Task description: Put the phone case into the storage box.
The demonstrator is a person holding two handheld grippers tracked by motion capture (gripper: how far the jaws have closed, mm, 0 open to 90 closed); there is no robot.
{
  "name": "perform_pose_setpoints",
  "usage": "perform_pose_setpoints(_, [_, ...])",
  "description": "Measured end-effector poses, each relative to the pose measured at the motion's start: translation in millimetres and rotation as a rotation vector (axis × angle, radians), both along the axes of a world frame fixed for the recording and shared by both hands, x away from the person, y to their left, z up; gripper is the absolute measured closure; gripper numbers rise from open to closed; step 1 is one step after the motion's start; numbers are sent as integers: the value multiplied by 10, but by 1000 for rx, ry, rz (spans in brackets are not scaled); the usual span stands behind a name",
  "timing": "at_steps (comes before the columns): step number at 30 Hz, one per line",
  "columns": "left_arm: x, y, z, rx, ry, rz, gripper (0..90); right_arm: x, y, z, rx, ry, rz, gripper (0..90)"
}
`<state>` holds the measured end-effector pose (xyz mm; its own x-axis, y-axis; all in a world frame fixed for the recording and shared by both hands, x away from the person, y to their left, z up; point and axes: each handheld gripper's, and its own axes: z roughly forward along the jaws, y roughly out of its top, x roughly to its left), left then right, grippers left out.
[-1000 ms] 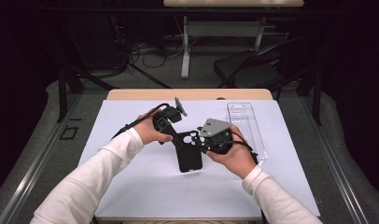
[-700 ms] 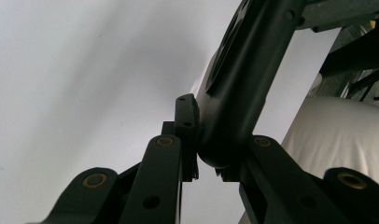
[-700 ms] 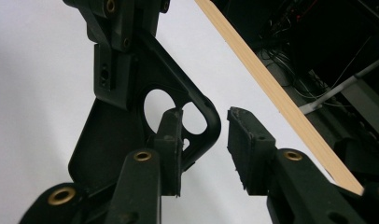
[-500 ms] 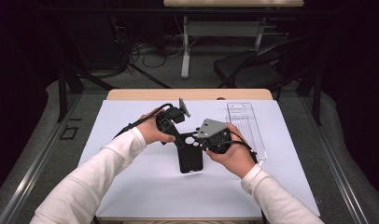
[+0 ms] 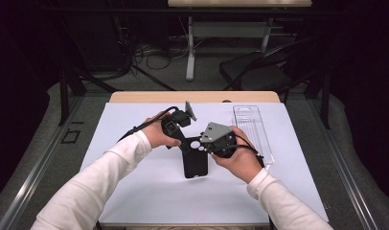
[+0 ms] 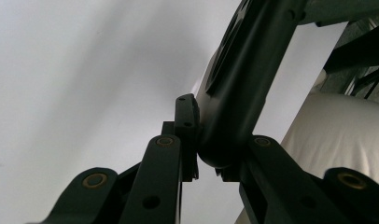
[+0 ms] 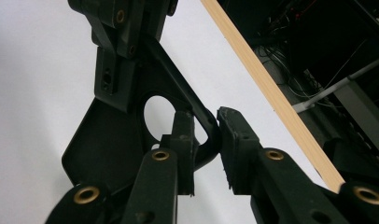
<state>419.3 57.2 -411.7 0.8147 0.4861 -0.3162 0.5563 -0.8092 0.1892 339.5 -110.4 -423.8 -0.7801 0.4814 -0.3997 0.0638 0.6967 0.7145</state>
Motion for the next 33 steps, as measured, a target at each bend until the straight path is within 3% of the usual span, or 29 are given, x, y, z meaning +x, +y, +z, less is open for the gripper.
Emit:
perform_pose_setpoints(10, [-4, 0, -3, 5, 2, -3, 816, -20, 14, 9, -26, -3, -4, 786])
perform_pose_setpoints(20, [-12, 2, 4, 6, -7, -10, 815, -8, 7, 12, -20, -2, 3, 798])
perform_pose_setpoints(33, [-22, 10, 13, 3, -19, -34, 812, 52, -50, 39, 2, 52, 47, 803])
